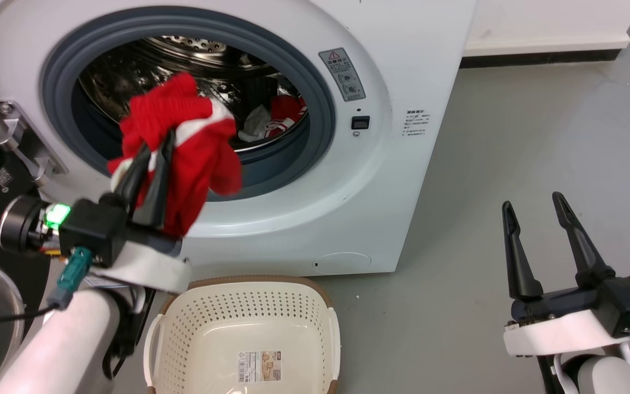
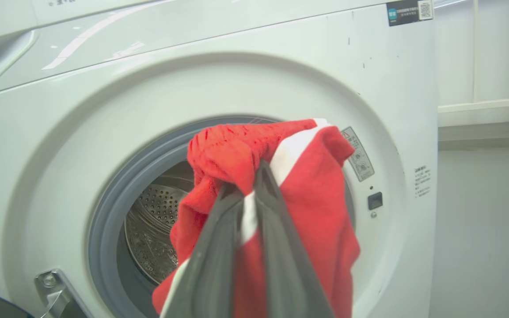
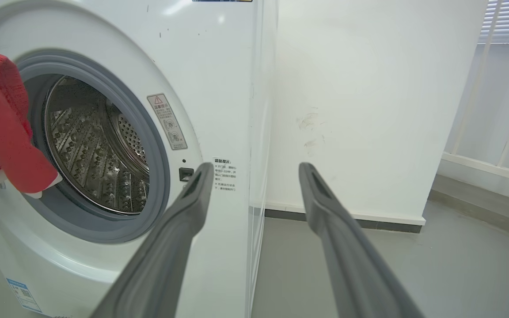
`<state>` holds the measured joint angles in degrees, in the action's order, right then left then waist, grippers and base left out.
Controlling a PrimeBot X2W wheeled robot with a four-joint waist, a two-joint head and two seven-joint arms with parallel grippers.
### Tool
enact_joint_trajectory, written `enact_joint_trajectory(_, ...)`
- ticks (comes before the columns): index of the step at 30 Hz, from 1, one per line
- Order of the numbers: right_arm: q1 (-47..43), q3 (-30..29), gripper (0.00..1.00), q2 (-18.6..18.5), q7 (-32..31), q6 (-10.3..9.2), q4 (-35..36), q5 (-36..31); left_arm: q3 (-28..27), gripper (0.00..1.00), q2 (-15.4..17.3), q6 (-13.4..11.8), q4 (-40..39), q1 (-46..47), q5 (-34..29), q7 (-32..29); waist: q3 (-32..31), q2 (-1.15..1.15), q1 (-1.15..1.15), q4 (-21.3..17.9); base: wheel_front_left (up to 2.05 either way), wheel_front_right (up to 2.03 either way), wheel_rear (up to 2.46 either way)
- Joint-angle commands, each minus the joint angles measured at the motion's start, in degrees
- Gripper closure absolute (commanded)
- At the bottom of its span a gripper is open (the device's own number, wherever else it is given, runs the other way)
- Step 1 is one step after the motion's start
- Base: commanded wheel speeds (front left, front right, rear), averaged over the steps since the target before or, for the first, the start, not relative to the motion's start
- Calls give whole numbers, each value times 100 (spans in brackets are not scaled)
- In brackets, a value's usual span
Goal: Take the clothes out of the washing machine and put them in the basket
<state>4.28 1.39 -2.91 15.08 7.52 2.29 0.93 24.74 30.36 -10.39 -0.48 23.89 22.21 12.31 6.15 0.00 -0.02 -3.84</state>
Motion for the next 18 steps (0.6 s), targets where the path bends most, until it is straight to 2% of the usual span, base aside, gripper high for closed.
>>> enact_joint_trajectory(1,-88,-22,0,6,13,-6,10,-2,35,100,135,-74,-268,-212,-86,-145,-56,0,2,45,0,0,0)
enact_joint_trajectory(5,-99,-63,0,5,13,-5,37,40,177,100,264,-154,-834,-730,68,-632,-45,0,2,101,0,0,0)
enact_joint_trajectory(9,-34,-50,0,6,14,-5,45,57,377,100,315,4,-905,-1173,419,-1097,46,0,2,124,0,0,0)
enact_joint_trajectory(13,66,-35,0,6,13,-5,50,70,577,100,258,197,-623,-1369,646,-1267,199,0,2,108,0,0,0)
enact_joint_trajectory(18,213,5,0,5,14,-6,77,53,834,100,116,491,194,-1308,720,-1267,502,0,2,-5,0,0,0)
